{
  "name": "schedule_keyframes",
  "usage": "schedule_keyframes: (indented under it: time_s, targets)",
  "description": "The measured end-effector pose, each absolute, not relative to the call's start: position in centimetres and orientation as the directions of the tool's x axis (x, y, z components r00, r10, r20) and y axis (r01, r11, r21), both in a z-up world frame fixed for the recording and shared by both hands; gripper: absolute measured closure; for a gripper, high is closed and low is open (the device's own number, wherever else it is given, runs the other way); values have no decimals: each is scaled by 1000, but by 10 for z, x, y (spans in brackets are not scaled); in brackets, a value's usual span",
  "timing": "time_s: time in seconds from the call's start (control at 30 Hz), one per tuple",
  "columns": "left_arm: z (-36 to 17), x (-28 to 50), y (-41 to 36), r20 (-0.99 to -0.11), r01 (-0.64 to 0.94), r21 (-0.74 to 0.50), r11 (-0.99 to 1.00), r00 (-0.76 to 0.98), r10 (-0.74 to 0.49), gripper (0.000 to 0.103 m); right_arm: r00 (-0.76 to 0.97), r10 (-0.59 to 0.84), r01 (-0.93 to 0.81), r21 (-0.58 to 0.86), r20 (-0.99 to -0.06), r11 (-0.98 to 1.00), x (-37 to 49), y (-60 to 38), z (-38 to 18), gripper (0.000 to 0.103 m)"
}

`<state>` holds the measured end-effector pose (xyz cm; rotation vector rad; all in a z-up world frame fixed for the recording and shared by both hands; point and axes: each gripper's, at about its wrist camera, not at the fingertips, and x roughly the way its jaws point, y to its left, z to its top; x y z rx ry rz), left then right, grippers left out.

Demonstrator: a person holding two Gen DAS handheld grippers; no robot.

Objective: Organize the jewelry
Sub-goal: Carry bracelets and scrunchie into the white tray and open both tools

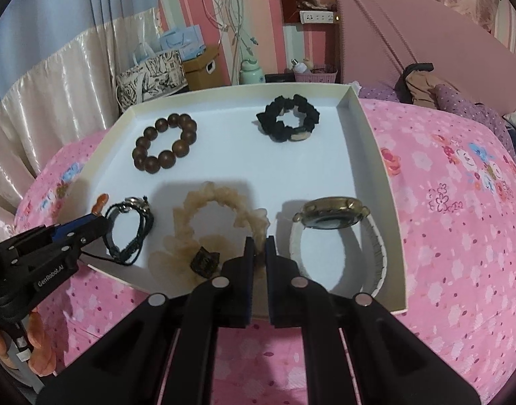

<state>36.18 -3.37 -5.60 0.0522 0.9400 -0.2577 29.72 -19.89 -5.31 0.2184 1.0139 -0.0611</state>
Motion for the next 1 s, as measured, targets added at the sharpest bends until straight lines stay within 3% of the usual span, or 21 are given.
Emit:
schedule_keyframes:
  time_s: [0.37, 0.43, 0.5, 0.83, 0.9, 1.0]
  targets:
    - [-54, 356, -35, -791, 252, -40, 967, 583, -185, 85, 529, 41, 152, 142, -847, 978, 296, -199, -53, 92]
    - [-53, 356, -34, -791, 252, -41, 967, 583, -186, 85, 530, 40, 159, 146, -847, 976, 296, -201, -53, 87]
    - [-54, 356, -34, -794, 250, -42, 967, 579, -184, 83, 537, 59, 156, 168, -842, 973, 296, -202, -52, 69]
    - [-40, 350, -30, -769, 238, -34, 971, 614, -177, 52, 578, 93, 155, 221, -810, 963, 289, -207, -36, 61]
    - [-33, 345, -29, -759, 232, -32, 972, 627, -175, 41, 596, 100, 149, 233, -797, 961, 285, -209, -25, 47]
    - [-21, 334, -31, -738, 232, -12, 973, 654, -165, 27, 626, 77, 150, 217, -776, 965, 276, -212, -9, 35]
